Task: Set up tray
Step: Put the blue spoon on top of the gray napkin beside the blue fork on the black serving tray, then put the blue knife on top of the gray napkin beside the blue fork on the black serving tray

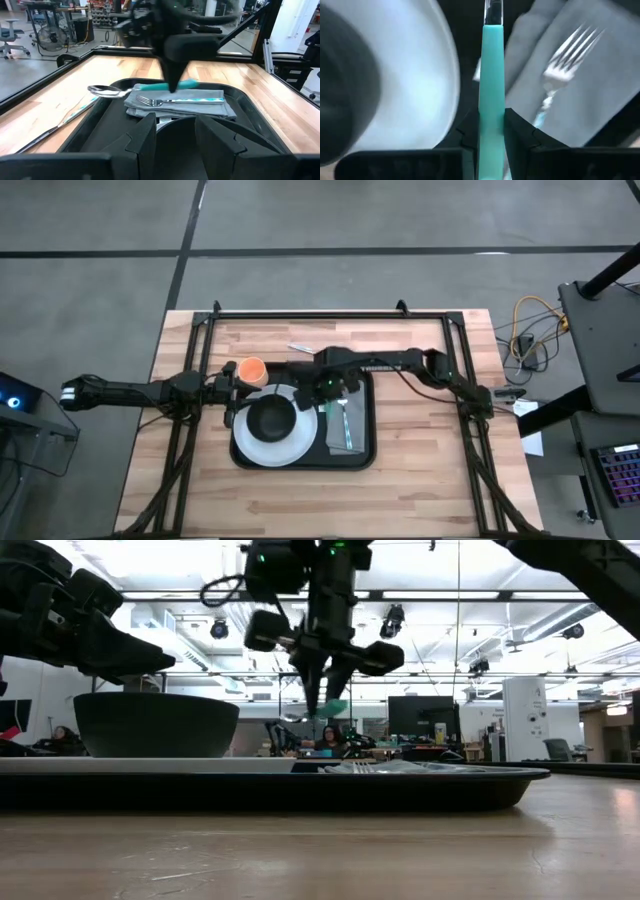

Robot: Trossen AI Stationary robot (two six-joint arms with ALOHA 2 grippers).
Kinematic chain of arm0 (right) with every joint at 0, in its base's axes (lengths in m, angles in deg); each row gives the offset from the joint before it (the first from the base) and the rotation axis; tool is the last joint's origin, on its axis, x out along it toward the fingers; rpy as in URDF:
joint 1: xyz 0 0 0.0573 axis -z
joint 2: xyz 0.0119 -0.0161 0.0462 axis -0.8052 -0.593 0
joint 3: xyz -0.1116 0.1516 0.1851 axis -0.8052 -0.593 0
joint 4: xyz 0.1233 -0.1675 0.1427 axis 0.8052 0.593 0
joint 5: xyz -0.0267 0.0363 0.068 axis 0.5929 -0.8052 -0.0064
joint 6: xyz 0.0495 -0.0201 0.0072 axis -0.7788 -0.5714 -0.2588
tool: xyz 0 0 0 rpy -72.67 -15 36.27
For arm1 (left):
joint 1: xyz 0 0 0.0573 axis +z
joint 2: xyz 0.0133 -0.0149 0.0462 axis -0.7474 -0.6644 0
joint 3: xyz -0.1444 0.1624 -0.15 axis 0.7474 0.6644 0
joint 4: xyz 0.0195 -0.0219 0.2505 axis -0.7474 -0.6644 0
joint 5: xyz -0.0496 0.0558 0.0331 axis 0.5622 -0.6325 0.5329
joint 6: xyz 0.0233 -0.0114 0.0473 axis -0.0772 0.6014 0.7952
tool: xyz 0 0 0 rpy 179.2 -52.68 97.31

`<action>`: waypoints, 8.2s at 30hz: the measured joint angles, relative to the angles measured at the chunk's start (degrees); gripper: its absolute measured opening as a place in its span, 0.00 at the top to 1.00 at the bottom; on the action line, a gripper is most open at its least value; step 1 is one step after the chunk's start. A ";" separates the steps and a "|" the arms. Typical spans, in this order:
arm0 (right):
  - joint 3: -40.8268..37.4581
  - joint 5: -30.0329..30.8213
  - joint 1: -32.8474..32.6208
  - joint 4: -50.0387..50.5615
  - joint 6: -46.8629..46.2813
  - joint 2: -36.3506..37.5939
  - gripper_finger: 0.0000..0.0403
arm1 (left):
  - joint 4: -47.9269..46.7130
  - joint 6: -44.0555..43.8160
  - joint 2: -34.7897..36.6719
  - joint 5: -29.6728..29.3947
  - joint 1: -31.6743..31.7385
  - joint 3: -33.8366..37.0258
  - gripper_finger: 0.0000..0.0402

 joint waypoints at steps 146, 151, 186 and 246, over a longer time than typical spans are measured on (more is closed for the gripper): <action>-8.59 2.29 22.09 -12.79 51.50 -0.56 0.64 | 0.02 -0.02 0.00 0.00 -0.02 -0.02 0.71; -8.66 1.15 21.95 -13.28 52.10 -2.40 0.64 | 0.01 -0.01 0.00 0.02 -0.02 0.00 0.71; -3.00 -6.71 23.64 -9.49 55.90 -3.19 0.65 | 0.01 -0.02 0.00 0.00 0.00 0.00 0.71; 12.35 -5.18 22.80 6.66 66.16 -13.29 0.63 | 0.00 -0.01 0.00 0.01 0.00 -0.02 0.71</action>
